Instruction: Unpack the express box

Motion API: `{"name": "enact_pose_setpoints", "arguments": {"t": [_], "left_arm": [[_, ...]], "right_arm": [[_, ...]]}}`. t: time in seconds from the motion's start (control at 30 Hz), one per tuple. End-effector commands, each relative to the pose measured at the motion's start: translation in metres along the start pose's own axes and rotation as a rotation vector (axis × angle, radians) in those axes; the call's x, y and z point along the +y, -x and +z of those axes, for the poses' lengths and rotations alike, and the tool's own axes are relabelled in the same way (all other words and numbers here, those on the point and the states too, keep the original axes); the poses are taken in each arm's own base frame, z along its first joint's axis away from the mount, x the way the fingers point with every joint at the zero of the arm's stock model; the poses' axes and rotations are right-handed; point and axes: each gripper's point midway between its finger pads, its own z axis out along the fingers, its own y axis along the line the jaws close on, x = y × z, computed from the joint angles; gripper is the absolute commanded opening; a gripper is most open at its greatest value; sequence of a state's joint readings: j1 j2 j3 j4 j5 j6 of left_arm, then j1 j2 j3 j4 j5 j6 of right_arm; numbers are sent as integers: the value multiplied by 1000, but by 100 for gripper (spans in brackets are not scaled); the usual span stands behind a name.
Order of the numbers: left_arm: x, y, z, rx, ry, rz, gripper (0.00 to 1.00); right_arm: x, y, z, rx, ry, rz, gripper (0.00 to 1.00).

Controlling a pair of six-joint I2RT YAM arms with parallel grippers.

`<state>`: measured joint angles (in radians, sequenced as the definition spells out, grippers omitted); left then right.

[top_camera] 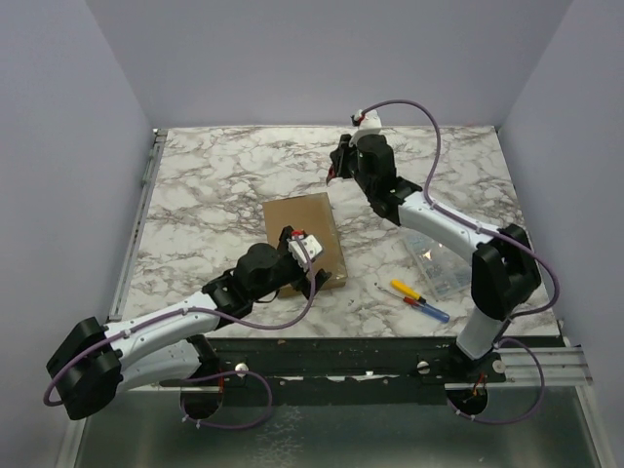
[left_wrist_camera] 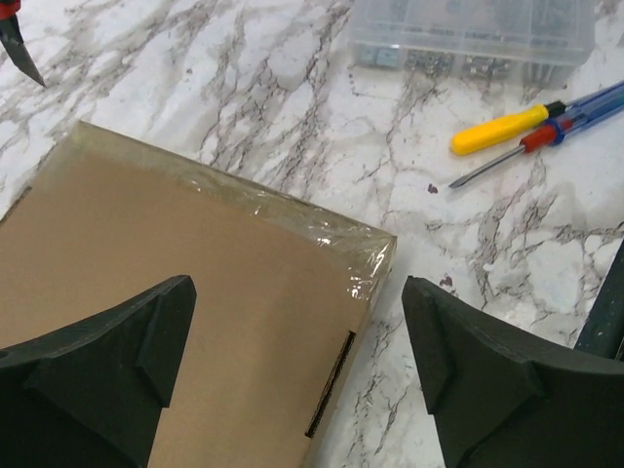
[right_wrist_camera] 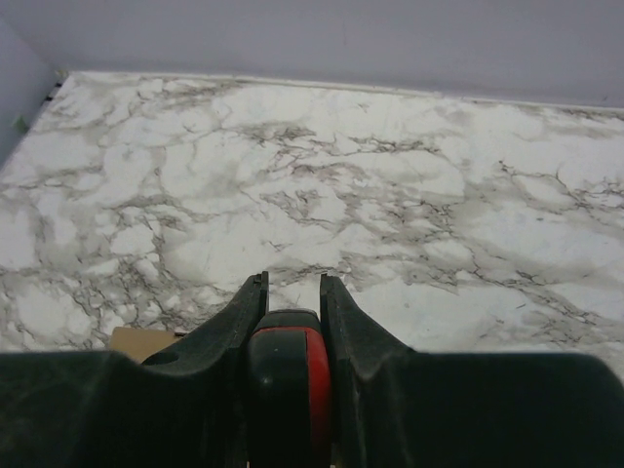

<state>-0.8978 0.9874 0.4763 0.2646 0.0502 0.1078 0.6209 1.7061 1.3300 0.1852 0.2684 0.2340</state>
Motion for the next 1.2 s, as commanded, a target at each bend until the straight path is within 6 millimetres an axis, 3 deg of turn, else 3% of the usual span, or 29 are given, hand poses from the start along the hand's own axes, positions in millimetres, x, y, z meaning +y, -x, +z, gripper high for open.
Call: {"name": "enact_pose_setpoints", "arguments": {"t": [0.0,0.13,0.43,1.17], "left_arm": [[-1,-19,11,61,-18,21,99],[-10,-31,19,106,-73,15,98],[-10,-47,21,149,-76,37,97],[-10,-48,22,156,-77,40,96]], "right_arm": [[5,-8,22,7,-8,-29,0],[2,-13,26,12,-20,-50,0],[3,-22,32,31,-16,-50,0],[-2,-28,36,43,-39,-62,0]]}}
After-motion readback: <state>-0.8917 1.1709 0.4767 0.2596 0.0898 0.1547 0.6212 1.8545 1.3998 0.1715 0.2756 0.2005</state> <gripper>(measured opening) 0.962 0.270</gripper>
